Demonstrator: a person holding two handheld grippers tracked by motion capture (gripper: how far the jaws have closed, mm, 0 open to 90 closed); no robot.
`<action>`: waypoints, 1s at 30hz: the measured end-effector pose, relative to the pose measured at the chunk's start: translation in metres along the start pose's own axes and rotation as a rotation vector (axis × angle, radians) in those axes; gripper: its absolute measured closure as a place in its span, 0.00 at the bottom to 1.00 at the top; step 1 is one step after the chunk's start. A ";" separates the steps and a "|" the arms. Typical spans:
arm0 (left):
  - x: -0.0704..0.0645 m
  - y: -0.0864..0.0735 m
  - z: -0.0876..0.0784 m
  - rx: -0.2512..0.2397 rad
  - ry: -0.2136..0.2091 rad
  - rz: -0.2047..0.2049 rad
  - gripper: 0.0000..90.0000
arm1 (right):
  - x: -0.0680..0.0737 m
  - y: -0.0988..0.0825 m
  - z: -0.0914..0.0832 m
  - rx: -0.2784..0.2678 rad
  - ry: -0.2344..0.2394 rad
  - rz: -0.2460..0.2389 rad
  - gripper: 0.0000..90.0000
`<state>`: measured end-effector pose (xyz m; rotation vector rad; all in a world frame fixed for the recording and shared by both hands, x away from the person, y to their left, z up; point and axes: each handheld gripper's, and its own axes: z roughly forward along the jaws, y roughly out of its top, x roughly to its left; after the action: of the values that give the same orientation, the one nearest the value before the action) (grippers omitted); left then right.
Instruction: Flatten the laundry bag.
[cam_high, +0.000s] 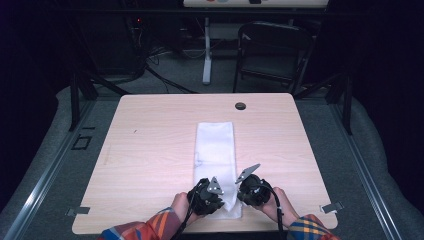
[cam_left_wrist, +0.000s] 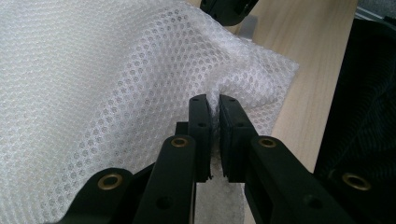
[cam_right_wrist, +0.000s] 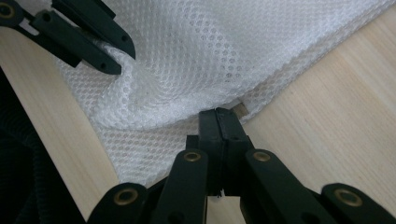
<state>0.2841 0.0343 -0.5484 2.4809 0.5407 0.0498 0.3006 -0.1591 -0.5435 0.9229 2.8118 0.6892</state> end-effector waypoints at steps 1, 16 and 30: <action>0.000 0.000 0.000 -0.002 0.001 -0.001 0.94 | 0.001 0.000 0.001 -0.016 0.001 0.011 1.00; 0.002 0.001 -0.007 -0.024 0.036 0.007 0.95 | 0.005 0.003 0.016 0.000 0.005 -0.015 1.00; 0.014 -0.002 -0.027 -0.078 0.090 -0.018 0.95 | 0.005 0.002 0.017 -0.017 -0.002 0.035 1.00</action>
<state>0.2923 0.0564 -0.5285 2.4061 0.5873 0.1737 0.3019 -0.1483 -0.5576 0.9717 2.7905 0.7149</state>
